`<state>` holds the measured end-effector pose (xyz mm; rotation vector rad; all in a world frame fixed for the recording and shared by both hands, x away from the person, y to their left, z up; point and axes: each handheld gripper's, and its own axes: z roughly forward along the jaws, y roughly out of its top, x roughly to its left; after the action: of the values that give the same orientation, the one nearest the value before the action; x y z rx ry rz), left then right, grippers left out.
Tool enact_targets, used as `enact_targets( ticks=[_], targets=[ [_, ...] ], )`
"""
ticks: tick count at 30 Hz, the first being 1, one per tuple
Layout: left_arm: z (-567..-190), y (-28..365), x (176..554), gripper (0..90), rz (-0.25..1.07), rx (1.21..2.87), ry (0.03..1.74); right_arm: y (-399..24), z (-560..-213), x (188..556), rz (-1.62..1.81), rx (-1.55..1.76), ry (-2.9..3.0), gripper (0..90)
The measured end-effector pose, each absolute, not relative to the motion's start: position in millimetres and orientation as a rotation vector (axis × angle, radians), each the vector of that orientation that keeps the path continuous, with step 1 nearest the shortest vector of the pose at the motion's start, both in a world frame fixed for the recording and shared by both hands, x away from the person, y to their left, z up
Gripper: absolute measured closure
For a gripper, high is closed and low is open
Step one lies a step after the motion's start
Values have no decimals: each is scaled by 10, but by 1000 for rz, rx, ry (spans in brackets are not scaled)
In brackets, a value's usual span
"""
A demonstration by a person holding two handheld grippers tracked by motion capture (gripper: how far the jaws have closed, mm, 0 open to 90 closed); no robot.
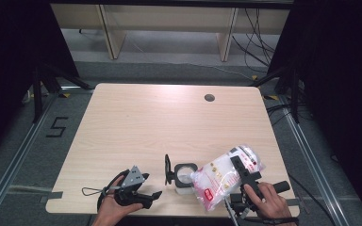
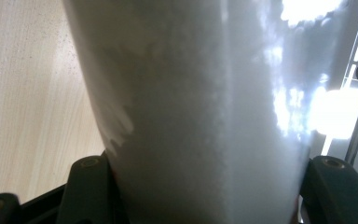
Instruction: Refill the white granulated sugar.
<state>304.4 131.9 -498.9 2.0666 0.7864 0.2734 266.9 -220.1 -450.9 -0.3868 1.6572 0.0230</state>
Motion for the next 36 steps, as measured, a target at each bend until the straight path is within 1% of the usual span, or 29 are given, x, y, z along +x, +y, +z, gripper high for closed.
enact_targets(
  ticks=[24,36],
  targets=[
    [-4987,1322,3047,211,282,2062,784,-2201,-4501,2673,23,-406,1650,417],
    [-4988,1319,3046,211,281,2060,785,-2213,-4512,2662,21,-363,1671,417]
  ],
)
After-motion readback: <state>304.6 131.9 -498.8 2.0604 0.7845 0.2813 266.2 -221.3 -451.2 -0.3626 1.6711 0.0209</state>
